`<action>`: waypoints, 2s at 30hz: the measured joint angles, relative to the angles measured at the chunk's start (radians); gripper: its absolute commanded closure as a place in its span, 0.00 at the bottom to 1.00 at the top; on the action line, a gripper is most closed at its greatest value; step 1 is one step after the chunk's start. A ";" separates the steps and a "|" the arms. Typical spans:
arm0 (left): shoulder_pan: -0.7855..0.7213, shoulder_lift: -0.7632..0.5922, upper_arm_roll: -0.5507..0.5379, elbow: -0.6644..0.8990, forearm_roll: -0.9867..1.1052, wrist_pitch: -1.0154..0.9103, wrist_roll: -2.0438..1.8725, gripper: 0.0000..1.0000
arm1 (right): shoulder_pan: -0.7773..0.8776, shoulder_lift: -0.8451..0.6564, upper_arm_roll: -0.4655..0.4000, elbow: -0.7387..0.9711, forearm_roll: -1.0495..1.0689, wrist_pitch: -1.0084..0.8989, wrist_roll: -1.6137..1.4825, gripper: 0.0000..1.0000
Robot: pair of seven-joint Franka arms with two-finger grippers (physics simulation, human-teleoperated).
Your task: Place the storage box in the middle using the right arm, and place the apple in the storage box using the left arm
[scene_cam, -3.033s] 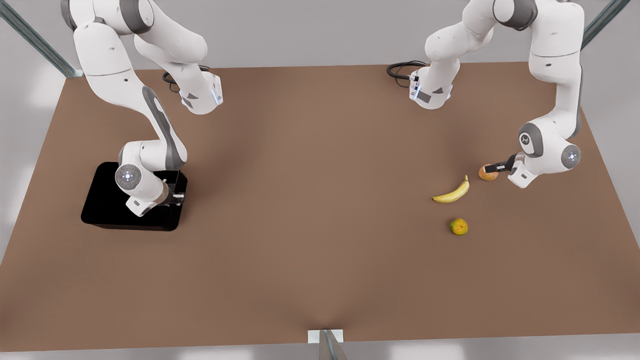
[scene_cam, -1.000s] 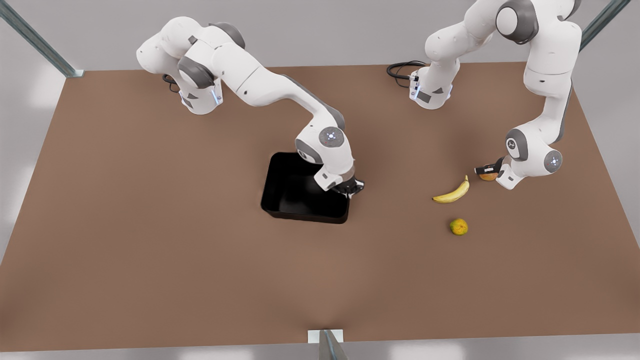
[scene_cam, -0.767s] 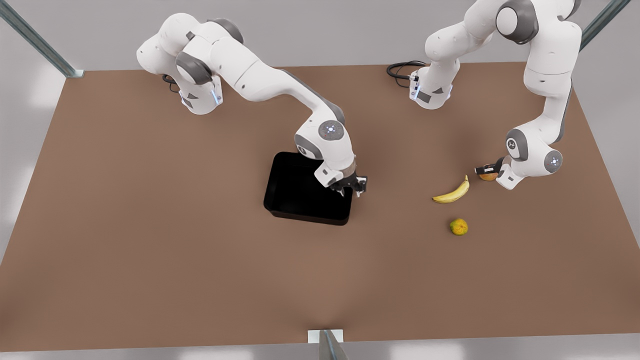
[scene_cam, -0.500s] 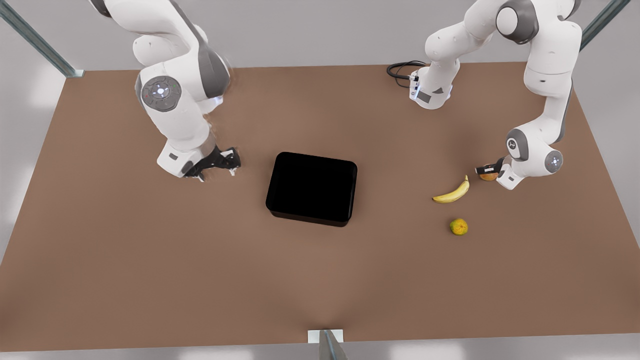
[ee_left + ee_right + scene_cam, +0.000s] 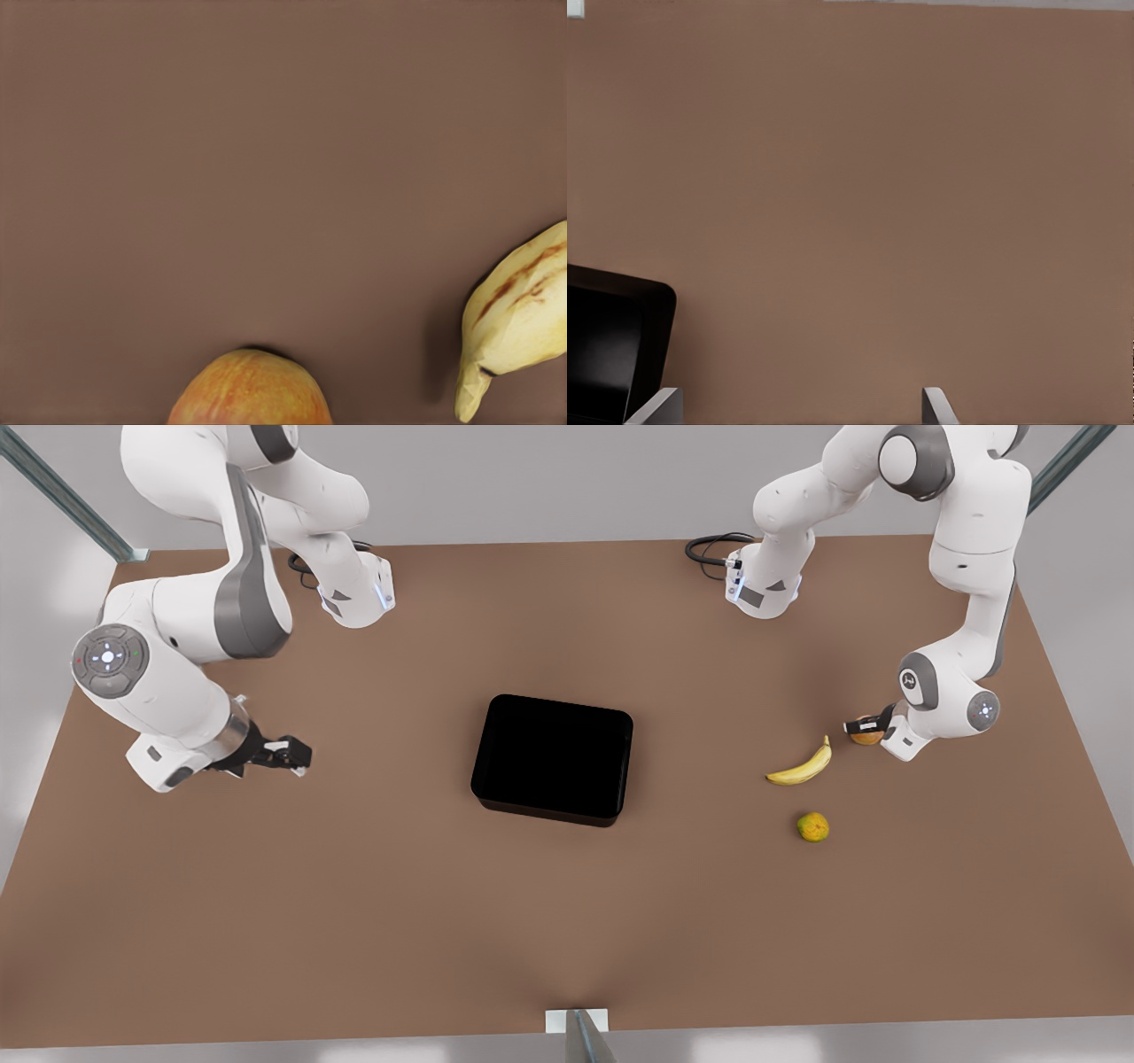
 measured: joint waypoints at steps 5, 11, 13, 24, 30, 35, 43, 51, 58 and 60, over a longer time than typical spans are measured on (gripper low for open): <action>0.000 -0.033 -0.006 0.000 0.001 -0.031 -0.002 0.28 | -0.002 0.000 -0.001 0.001 0.000 0.000 -0.007 0.00; 0.001 -0.142 -0.058 0.008 -0.001 -0.085 -0.028 0.29 | -0.015 0.014 -0.001 0.002 0.002 0.003 -0.007 0.00; 0.001 -0.162 -0.074 0.014 -0.001 -0.088 -0.034 0.29 | -0.014 0.020 -0.001 0.002 0.001 0.003 -0.007 0.00; 0.033 -0.343 -0.367 0.054 -0.044 -0.191 -0.250 0.29 | -0.035 0.022 -0.001 0.002 0.005 0.003 -0.009 0.00; 0.085 -0.329 -0.671 0.164 -0.135 -0.228 -0.612 0.29 | -0.034 0.021 -0.001 0.002 0.005 0.003 -0.007 0.00; -0.367 -0.205 -0.666 0.324 -0.186 -0.191 -0.907 0.29 | -0.035 0.020 -0.001 0.002 0.005 0.003 -0.002 0.00; -0.923 -0.011 -0.219 0.551 -0.201 -0.177 -1.071 0.29 | -0.042 0.022 -0.001 0.002 0.005 0.003 -0.002 0.00; -1.167 0.134 -0.022 0.722 -0.243 -0.171 -1.158 0.00 | -0.044 0.028 -0.001 0.005 0.005 0.005 -0.001 0.00; -1.130 0.111 -0.023 0.722 -0.242 -0.175 -1.161 0.00 | -0.045 0.034 -0.001 0.016 0.005 0.003 0.001 0.00; -1.091 0.067 -0.023 0.718 -0.235 -0.233 -1.154 0.00 | -0.047 0.035 0.000 0.016 0.005 0.004 0.000 0.00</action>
